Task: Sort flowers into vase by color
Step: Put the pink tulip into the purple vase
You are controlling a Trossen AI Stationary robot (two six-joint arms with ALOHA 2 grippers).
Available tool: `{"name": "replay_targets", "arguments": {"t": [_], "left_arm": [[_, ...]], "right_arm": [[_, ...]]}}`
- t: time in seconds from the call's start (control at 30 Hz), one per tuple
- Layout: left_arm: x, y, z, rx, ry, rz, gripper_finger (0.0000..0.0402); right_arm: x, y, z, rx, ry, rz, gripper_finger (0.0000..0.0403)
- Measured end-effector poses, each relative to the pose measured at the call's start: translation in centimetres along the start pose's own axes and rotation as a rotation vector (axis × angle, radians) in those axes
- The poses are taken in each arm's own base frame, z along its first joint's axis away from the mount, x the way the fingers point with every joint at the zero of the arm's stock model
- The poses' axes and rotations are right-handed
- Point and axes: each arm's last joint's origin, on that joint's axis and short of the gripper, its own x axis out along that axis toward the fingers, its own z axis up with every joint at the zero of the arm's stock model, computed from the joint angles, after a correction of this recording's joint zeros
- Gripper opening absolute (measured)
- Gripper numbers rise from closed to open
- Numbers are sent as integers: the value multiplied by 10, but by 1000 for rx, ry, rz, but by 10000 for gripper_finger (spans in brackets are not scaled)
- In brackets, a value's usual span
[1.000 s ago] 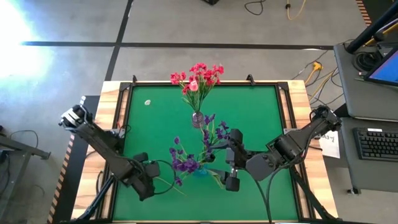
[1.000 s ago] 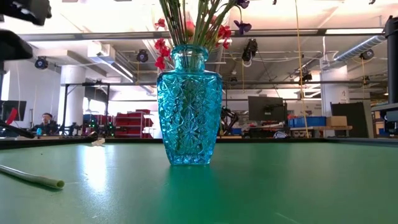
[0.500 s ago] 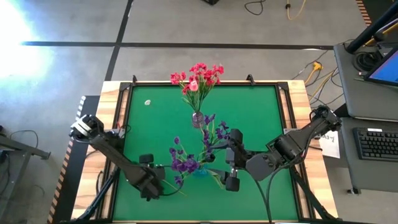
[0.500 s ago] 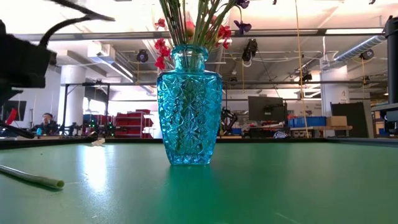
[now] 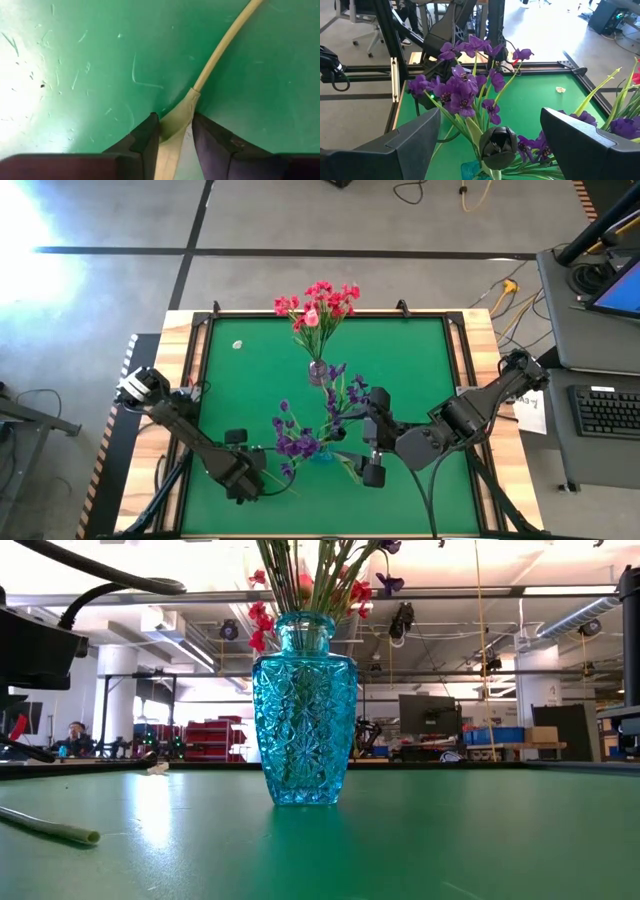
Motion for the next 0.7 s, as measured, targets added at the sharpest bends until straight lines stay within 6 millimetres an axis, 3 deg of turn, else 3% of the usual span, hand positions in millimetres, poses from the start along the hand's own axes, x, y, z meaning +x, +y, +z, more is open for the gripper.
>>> {"name": "replay_targets", "arguments": {"t": [0.3,0.47,0.7], "left_arm": [[0,1,-1,1,7,4,6],[-8,1,-2,5,35,-2,3],[-38,-4,5,49,39,0,0]], "right_arm": [[0,0,0,-5,1,0,336],[0,0,0,-20,3,-1,336],[0,0,0,-40,-1,-1,336]]}}
